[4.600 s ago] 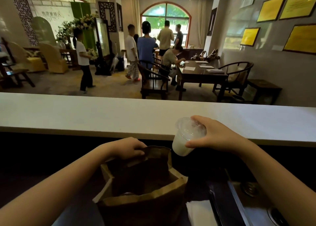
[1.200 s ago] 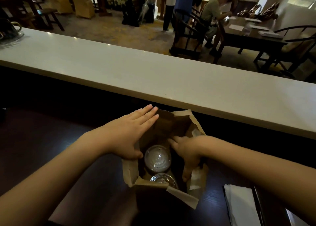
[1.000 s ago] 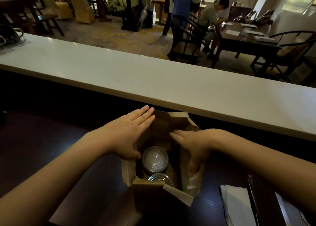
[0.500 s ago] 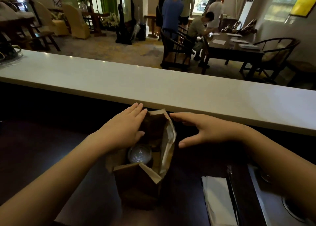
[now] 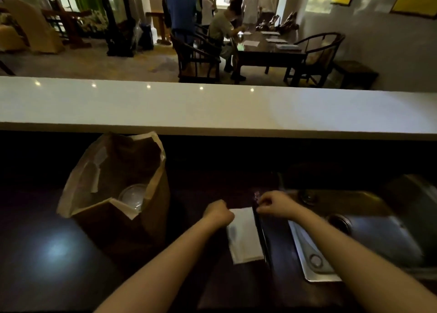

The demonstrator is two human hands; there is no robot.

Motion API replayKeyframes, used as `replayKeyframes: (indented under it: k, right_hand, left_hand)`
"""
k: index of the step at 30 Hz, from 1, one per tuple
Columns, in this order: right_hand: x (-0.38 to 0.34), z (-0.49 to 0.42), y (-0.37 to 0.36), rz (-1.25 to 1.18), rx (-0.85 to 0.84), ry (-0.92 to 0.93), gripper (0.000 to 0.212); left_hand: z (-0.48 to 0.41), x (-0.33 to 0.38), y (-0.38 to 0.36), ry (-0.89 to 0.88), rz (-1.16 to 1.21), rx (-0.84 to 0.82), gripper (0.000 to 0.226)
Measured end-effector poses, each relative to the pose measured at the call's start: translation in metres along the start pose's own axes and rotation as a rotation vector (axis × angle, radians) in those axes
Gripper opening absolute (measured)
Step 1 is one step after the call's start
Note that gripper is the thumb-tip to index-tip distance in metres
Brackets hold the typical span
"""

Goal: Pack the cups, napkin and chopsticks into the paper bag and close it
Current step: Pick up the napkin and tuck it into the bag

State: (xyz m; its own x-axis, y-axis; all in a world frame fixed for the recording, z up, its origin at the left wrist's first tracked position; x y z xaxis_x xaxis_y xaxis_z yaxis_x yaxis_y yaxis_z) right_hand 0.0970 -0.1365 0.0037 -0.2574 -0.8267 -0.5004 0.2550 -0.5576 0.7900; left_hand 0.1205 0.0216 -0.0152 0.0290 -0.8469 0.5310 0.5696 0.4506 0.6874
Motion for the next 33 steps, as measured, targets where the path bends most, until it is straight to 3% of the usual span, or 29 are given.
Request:
replayKeyframes:
  k: [2,5,9,12,15,18,24,27,33]
  right_hand:
    - [0.017,0.000,-0.030,0.101,-0.014,-0.028,0.029]
    - [0.025,0.002,-0.069,0.284,-0.018,-0.009,0.036]
    - [0.020,0.002,-0.090,0.429,0.059,0.006,0.045]
    - [0.024,0.001,-0.090,0.345,0.107,-0.031,0.045]
    - [0.030,0.002,-0.091,0.277,0.119,-0.046,0.047]
    - [0.033,0.004,-0.088,0.158,0.150,-0.048,0.052]
    - [0.019,0.000,-0.056,-0.181,0.202,-0.038,0.062]
    - [-0.013,-0.002,-0.031,-0.422,0.175,0.040,0.047]
    - [-0.092,0.005,0.045,-0.709,0.309,0.204,0.017]
  left_hand:
    - [-0.009,-0.023,-0.029,0.095,-0.004,-0.029,0.044]
    - [-0.017,-0.035,-0.046,0.127,0.013,0.056,0.050]
    - [-0.025,-0.033,-0.056,0.193,0.270,0.085,0.061]
    - [-0.027,-0.035,-0.064,0.270,0.460,0.106,0.069]
    - [-0.029,-0.040,-0.069,0.306,0.533,0.125,0.052]
    - [-0.033,-0.041,-0.071,0.259,0.582,0.129,0.037]
    - [-0.029,-0.028,-0.028,0.102,0.891,0.121,0.030]
    - [-0.019,-0.008,0.013,-0.011,0.998,0.120,0.029]
    - [0.028,0.028,0.110,-0.243,0.969,0.243,0.030]
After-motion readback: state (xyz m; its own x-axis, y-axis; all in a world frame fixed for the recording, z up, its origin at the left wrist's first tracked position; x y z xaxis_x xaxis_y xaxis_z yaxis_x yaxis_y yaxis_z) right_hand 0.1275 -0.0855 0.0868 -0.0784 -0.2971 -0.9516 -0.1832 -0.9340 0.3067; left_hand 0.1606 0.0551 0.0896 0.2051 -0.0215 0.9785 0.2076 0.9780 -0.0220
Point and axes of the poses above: each hand's wrist, its own z-axis away from the middle knuckle, its own y-axis out of the back of the hand, x = y × z, the point moved 10 cm from there along -z, towards the middle knuckle, and after that the axes turned 2 degrees about y, right-handed, at the moved point
